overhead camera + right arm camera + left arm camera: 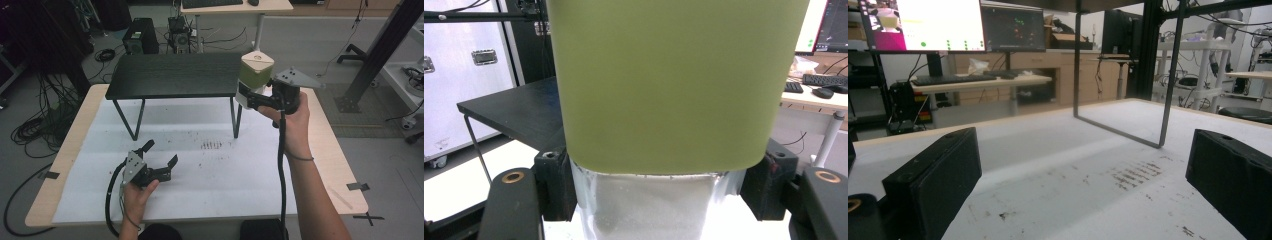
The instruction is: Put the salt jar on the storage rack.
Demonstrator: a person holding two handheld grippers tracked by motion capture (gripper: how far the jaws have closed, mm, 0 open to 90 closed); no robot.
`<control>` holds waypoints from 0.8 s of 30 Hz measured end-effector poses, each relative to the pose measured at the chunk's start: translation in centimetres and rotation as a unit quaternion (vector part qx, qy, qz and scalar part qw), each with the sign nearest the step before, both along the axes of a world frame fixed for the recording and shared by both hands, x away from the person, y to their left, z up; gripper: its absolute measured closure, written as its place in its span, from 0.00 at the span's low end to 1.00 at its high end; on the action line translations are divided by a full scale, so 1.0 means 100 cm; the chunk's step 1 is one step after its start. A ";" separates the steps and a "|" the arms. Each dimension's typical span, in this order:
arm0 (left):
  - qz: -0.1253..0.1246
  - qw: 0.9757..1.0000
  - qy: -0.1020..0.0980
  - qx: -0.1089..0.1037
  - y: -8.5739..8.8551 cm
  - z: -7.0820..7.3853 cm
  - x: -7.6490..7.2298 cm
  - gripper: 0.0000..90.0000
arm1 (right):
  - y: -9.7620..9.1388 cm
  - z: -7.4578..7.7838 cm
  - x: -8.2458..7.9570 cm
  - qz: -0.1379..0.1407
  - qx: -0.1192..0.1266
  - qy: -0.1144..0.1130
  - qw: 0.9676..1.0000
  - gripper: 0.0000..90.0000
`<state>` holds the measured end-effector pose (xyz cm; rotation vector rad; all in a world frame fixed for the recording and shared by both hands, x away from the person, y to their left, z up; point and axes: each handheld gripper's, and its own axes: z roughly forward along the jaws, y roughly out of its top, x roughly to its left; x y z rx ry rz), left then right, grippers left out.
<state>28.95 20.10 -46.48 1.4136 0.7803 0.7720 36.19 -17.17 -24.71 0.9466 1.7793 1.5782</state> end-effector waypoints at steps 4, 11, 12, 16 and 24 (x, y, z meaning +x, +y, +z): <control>0.000 1.000 0.000 0.000 0.000 0.000 0.000 0.02 | 0.008 0.006 0.006 0.002 -0.003 -0.003 1.000 0.34; -0.001 1.000 -0.001 0.001 0.000 0.000 0.000 0.02 | 0.021 0.012 0.018 0.002 -0.001 -0.002 1.000 0.34; -0.001 1.000 -0.001 0.001 0.000 0.000 0.000 0.02 | 0.023 0.013 0.020 0.002 -0.001 -0.002 1.000 0.34; -0.001 1.000 -0.001 0.001 0.000 0.000 0.000 0.02 | 0.032 0.013 0.028 0.003 -0.003 -0.001 1.000 0.34; -0.002 1.000 -0.002 0.001 0.000 0.000 0.000 0.02 | 0.051 0.014 0.045 0.006 -0.008 0.002 1.000 0.34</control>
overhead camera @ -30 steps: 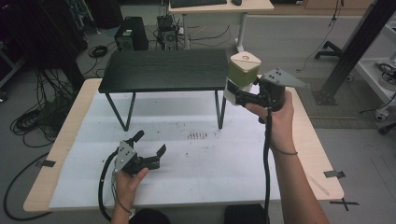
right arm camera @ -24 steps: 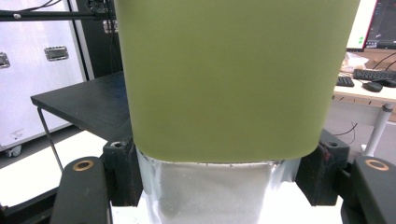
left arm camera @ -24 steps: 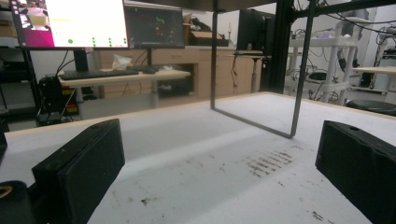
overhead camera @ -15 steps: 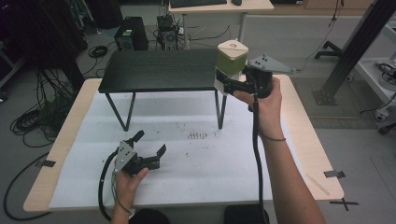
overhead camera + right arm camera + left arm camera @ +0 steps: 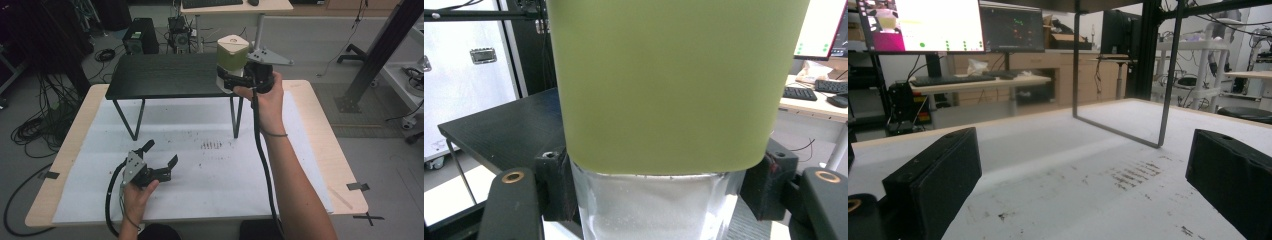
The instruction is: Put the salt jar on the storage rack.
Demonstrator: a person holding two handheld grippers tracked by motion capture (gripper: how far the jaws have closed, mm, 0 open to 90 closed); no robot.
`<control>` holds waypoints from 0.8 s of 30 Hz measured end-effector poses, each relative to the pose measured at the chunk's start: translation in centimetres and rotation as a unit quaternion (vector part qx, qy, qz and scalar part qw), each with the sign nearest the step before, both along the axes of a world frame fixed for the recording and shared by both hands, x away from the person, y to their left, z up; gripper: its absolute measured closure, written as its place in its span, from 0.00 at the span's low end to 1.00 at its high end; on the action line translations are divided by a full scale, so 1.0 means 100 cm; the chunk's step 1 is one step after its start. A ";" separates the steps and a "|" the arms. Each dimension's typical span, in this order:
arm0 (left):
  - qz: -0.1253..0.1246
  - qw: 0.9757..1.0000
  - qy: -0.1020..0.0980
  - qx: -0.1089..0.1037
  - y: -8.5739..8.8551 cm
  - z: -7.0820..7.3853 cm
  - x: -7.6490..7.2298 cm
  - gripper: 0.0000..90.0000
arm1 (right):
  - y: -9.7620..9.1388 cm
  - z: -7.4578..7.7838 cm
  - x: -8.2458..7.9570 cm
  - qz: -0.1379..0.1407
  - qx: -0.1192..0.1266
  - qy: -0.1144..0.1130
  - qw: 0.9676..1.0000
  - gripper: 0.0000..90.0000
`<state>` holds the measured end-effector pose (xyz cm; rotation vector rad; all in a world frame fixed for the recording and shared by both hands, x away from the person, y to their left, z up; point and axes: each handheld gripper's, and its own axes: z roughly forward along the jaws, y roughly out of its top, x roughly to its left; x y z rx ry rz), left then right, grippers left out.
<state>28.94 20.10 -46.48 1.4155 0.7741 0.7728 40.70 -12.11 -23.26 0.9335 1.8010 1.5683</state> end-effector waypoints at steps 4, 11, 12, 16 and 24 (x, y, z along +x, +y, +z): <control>0.000 1.000 0.000 0.000 0.000 0.000 0.000 0.02 | 0.008 -0.002 0.007 0.001 0.000 0.005 1.000 0.34; -0.001 1.000 0.000 0.000 0.000 0.000 0.000 0.02 | 0.017 -0.005 0.017 -0.001 -0.004 0.010 1.000 0.34; -0.001 1.000 0.000 0.000 0.000 0.000 0.000 0.02 | 0.018 -0.006 0.018 -0.001 -0.004 0.011 1.000 0.34; -0.002 1.000 0.000 -0.001 0.000 0.000 0.000 0.02 | 0.019 -0.008 0.022 -0.004 -0.004 0.014 1.000 0.34; -0.002 1.000 0.000 0.000 0.000 0.000 0.000 0.02 | 0.020 -0.010 0.026 -0.007 -0.007 0.018 1.000 0.34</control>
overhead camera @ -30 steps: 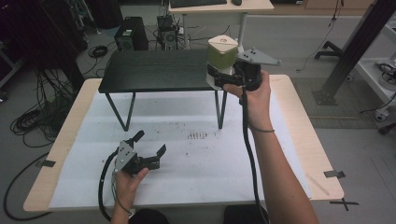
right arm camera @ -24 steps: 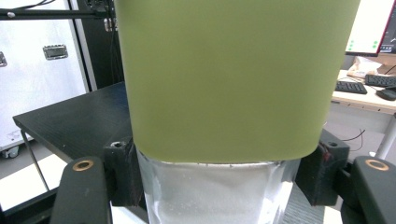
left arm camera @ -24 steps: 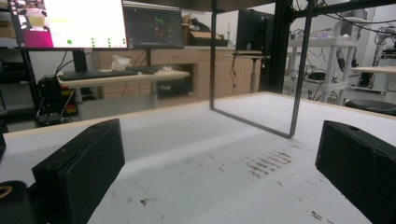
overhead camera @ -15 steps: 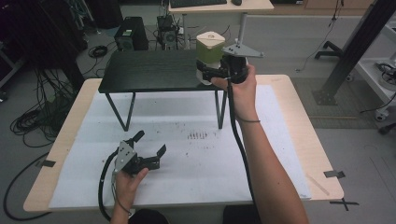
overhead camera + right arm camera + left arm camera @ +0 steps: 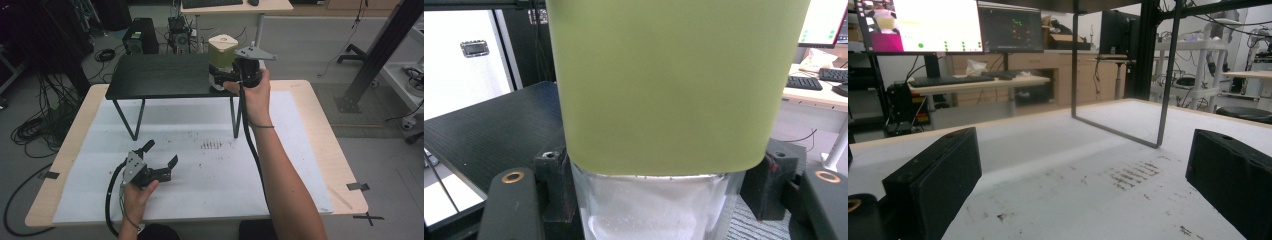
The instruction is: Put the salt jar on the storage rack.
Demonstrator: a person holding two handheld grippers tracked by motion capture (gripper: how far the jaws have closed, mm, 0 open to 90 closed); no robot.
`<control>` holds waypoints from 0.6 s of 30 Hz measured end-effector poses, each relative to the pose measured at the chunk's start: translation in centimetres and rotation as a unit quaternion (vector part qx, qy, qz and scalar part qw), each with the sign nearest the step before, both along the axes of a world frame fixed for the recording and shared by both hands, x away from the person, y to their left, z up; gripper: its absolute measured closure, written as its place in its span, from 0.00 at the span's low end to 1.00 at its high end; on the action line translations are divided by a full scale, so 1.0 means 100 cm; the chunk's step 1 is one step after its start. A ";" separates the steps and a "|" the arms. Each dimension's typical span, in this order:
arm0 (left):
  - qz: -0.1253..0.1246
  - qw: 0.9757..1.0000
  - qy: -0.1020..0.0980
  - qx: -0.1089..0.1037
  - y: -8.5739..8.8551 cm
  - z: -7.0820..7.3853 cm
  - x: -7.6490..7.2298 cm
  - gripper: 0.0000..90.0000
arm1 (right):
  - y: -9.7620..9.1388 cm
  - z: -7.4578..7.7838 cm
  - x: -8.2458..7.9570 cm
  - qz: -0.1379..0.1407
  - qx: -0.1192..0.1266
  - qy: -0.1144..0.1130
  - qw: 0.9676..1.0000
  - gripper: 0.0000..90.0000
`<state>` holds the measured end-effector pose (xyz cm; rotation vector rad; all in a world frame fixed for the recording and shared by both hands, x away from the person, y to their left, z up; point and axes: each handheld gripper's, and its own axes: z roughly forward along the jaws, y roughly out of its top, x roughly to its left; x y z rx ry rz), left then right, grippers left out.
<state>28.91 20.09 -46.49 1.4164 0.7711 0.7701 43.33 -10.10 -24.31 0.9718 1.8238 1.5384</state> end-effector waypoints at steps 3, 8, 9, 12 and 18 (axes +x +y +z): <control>0.000 1.000 0.000 -0.001 0.000 0.000 0.000 0.02 | 0.001 -0.001 0.001 -0.001 -0.003 0.002 1.000 0.34; 0.000 1.000 0.000 -0.001 0.000 0.000 0.000 0.02 | 0.002 -0.003 0.003 -0.001 -0.007 0.004 1.000 0.34; 0.000 1.000 -0.001 0.000 0.000 0.000 0.000 0.02 | 0.002 -0.003 0.003 -0.001 -0.007 0.004 1.000 0.34; 0.000 1.000 -0.001 0.000 0.000 0.000 0.000 0.02 | 0.003 -0.004 0.005 -0.001 -0.010 0.005 1.000 0.34; 0.000 1.000 -0.001 0.000 0.000 0.000 0.000 0.02 | 0.004 -0.008 0.006 -0.002 -0.010 0.007 1.000 0.34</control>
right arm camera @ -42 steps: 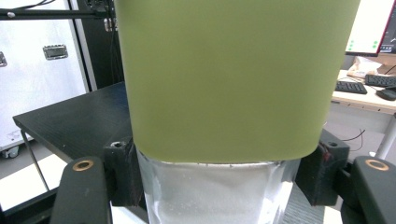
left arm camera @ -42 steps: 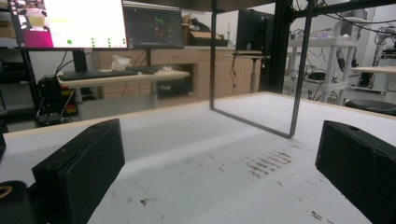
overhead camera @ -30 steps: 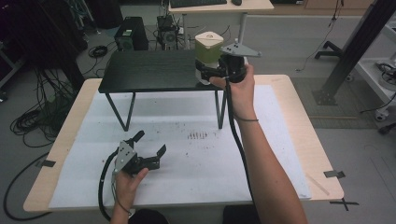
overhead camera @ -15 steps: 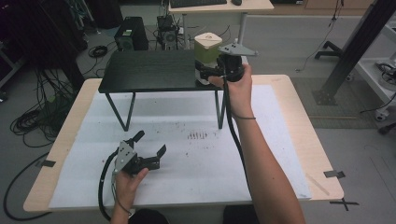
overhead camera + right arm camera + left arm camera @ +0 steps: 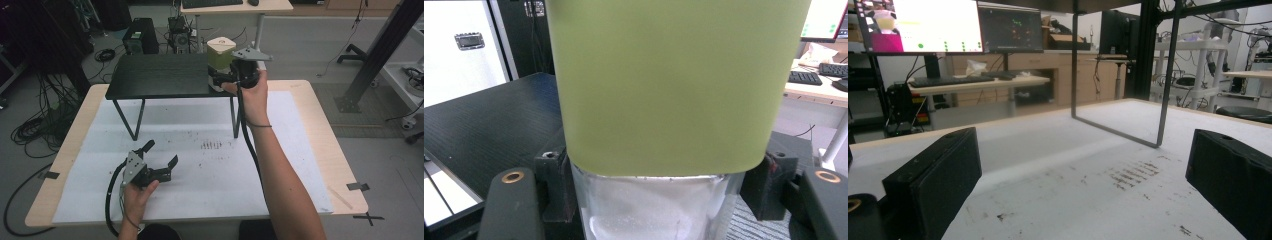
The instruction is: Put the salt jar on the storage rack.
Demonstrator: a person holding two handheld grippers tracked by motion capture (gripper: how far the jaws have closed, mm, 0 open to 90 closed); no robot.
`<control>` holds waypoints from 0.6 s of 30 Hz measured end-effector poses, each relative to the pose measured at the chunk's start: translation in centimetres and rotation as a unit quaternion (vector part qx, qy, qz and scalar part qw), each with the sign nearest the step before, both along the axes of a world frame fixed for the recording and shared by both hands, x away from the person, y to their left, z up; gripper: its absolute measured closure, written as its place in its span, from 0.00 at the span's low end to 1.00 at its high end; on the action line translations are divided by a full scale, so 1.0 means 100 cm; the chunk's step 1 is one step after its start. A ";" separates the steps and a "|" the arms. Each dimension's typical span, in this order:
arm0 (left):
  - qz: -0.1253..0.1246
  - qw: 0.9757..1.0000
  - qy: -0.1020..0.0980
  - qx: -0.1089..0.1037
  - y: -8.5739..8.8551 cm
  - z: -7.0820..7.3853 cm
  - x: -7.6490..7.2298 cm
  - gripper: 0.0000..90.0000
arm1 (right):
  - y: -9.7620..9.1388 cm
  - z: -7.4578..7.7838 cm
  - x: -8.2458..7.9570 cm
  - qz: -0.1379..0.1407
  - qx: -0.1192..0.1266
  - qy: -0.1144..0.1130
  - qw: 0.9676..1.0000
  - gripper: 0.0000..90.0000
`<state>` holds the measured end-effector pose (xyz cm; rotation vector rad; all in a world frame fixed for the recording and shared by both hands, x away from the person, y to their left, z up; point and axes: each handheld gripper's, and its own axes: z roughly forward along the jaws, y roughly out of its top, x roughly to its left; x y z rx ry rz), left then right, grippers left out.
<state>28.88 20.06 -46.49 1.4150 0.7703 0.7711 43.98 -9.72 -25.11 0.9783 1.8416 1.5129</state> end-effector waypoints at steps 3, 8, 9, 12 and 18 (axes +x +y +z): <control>0.000 1.000 0.000 0.000 0.000 0.000 0.000 0.02 | 0.000 -0.002 0.000 0.002 0.000 -0.003 1.000 0.34; 0.000 1.000 0.000 0.000 0.000 0.000 0.000 0.02 | 0.001 -0.002 0.000 0.002 -0.004 -0.006 1.000 0.34; 0.000 1.000 0.000 0.000 0.000 0.000 0.000 0.02 | 0.001 -0.002 0.000 0.001 -0.003 -0.006 1.000 0.34; 0.000 1.000 0.000 0.001 0.000 0.000 0.000 0.02 | 0.001 -0.003 0.000 0.001 -0.003 -0.008 1.000 0.34; 0.000 1.000 0.000 0.001 0.000 0.000 0.000 0.02 | 0.000 -0.004 -0.001 0.001 0.000 -0.013 1.000 0.34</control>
